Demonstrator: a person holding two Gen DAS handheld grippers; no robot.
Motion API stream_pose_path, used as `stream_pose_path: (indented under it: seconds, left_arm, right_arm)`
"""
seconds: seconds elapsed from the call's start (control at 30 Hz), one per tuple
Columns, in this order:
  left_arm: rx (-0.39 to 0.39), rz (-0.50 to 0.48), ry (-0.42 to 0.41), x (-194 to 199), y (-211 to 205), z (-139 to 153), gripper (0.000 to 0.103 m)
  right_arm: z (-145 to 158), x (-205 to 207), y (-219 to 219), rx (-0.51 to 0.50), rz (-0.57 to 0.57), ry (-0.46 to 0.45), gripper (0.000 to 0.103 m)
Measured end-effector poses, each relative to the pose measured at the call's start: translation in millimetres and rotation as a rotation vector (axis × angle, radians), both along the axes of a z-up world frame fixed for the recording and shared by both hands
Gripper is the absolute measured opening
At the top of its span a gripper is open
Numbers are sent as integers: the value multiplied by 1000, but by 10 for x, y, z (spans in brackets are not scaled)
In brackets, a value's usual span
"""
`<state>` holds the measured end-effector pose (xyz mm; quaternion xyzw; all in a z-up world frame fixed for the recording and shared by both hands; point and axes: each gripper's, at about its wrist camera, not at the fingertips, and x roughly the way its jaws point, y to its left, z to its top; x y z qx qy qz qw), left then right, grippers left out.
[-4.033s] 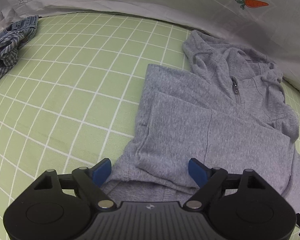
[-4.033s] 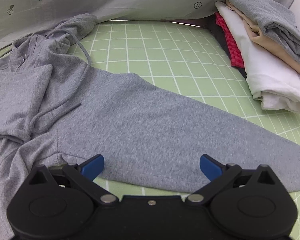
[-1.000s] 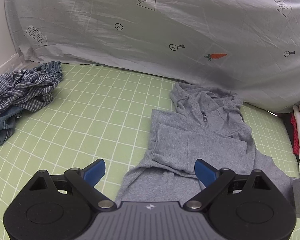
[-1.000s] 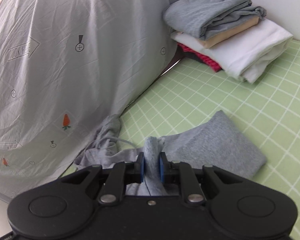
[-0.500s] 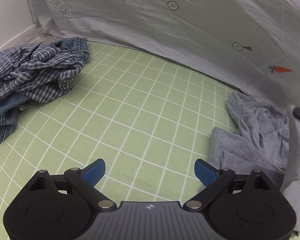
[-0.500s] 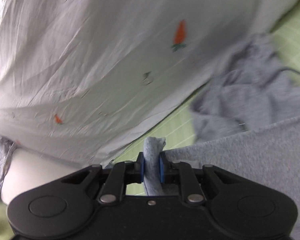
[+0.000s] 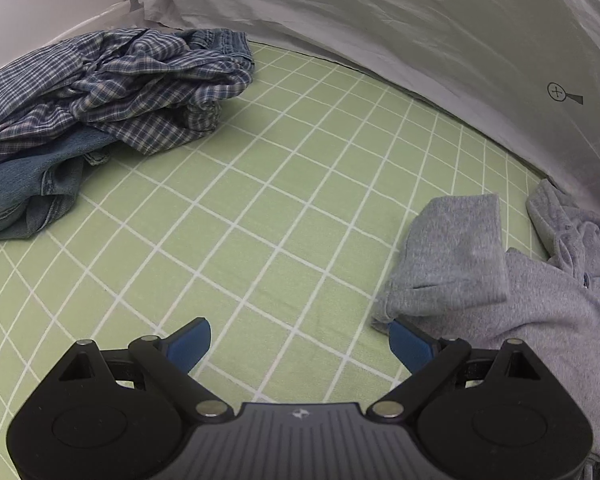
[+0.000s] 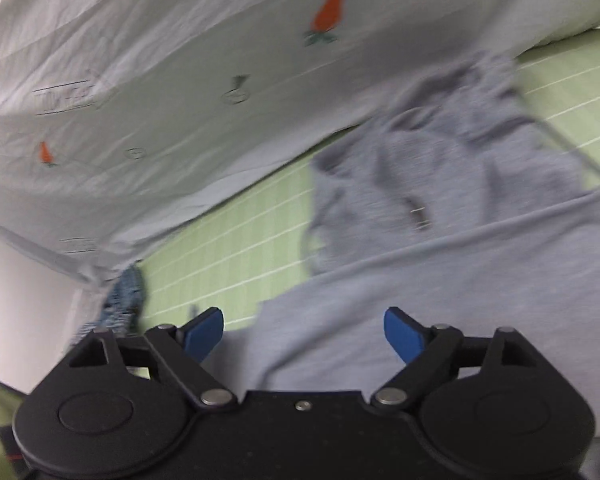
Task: Fold clothes
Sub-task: 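Grasp the other hoodie side with the left gripper, fold it inward, release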
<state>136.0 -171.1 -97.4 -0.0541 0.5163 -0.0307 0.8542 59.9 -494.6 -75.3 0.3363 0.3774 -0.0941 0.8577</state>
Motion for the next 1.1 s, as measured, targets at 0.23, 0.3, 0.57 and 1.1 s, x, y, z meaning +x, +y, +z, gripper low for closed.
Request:
stream_pose_path:
  seconds: [0.23, 0.3, 0.57, 1.1]
  left_arm:
    - [-5, -127, -7, 41, -356, -43, 96]
    - [5, -167, -15, 39, -463, -47, 96]
    - [-18, -315, -27, -2, -880, -83, 96]
    - [-26, -274, -28, 65, -855, -56, 11]
  right_arm:
    - [-218, -722, -781, -274, -234, 245, 91]
    - [-286, -833, -879, -293, -264, 306, 92]
    - [-497, -824, -881, -235, -300, 348, 100]
    - [-492, -822, -869, -218, -286, 329, 102]
